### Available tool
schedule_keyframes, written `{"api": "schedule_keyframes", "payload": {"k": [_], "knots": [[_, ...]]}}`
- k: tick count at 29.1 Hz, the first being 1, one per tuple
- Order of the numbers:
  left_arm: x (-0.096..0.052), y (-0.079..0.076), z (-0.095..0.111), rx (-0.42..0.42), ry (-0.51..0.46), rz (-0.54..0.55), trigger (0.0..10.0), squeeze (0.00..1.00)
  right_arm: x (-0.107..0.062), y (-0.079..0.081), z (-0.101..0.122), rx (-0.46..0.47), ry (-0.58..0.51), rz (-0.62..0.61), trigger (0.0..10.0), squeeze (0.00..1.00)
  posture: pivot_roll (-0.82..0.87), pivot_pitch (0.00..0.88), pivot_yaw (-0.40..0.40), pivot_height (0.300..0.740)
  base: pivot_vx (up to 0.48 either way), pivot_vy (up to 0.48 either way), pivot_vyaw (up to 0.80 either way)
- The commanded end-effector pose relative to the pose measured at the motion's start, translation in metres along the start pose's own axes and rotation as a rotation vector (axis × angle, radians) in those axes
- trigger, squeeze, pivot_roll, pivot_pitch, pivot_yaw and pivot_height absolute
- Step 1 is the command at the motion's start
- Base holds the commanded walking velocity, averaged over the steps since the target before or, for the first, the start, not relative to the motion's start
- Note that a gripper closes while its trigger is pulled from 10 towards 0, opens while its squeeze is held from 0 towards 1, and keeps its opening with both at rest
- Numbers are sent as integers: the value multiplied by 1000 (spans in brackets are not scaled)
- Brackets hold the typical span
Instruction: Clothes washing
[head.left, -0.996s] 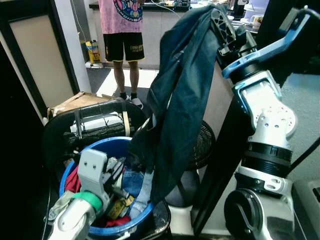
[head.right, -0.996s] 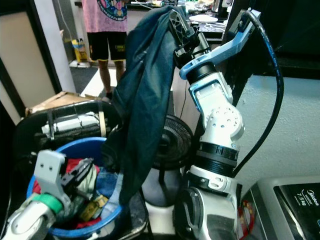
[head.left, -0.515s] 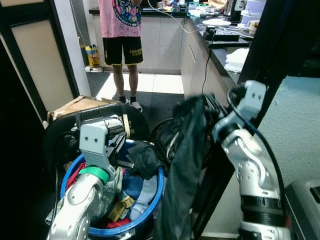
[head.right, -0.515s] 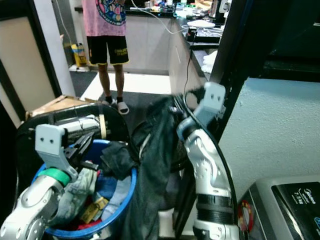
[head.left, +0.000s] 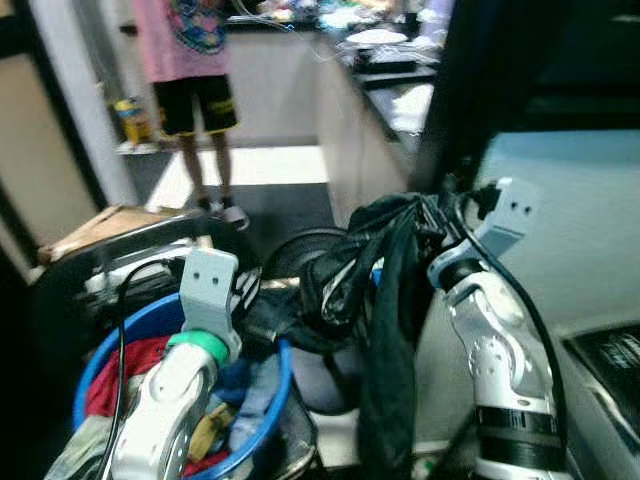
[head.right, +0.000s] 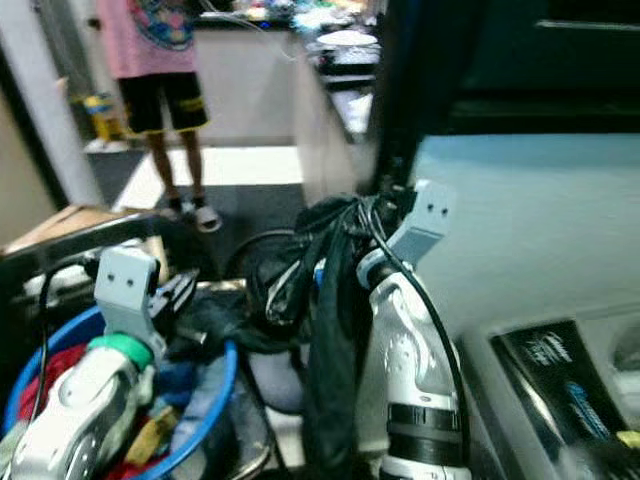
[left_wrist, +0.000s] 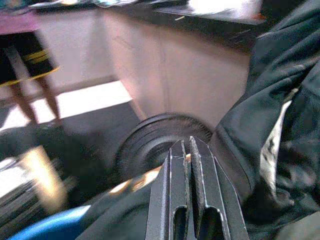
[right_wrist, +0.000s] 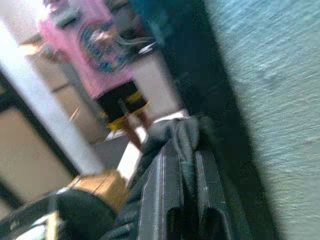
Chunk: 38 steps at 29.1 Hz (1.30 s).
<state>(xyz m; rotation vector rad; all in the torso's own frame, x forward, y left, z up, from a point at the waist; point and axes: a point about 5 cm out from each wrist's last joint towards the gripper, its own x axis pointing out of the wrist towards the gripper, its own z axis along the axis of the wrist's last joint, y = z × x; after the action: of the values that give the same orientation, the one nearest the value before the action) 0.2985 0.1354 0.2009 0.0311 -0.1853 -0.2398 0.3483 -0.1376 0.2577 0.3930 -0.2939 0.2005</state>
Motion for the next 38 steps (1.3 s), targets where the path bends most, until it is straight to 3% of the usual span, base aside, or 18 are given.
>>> {"api": "schedule_keyframes", "payload": {"k": [1,15,20,21,25,27,35,38], "knots": [[-3,1,0,-8,-1,-13,10000,0,1,-2,16,0,-84,-39,10000,0,15,0,53,740,0,0,-800],[-4,-5,0,-3,4,-29,10000,0,7,-6,33,38,-194,-62,10000,0,23,11,54,740,0,0,-800],[-4,-3,5,-17,-15,-31,10000,0,12,-2,52,113,-281,-47,10000,0,25,11,55,740,0,0,-800],[-4,-1,8,-16,-23,-20,10000,0,16,3,68,95,-333,-30,10000,0,26,12,53,740,0,0,-800],[-4,2,10,-14,-27,-10,10000,0,18,6,81,61,-379,-20,10000,0,28,13,52,740,0,0,-800],[-4,5,11,-8,-30,1,10000,0,20,8,93,-2,-418,-11,10000,0,27,12,51,740,0,0,-800],[-3,5,13,-21,-34,0,10000,0,24,9,96,-79,-407,-4,10000,0,25,10,47,740,0,0,-800],[-3,6,18,-20,-48,0,10000,0,27,10,84,-126,-332,17,10000,0,23,10,46,740,0,0,-800]]}}
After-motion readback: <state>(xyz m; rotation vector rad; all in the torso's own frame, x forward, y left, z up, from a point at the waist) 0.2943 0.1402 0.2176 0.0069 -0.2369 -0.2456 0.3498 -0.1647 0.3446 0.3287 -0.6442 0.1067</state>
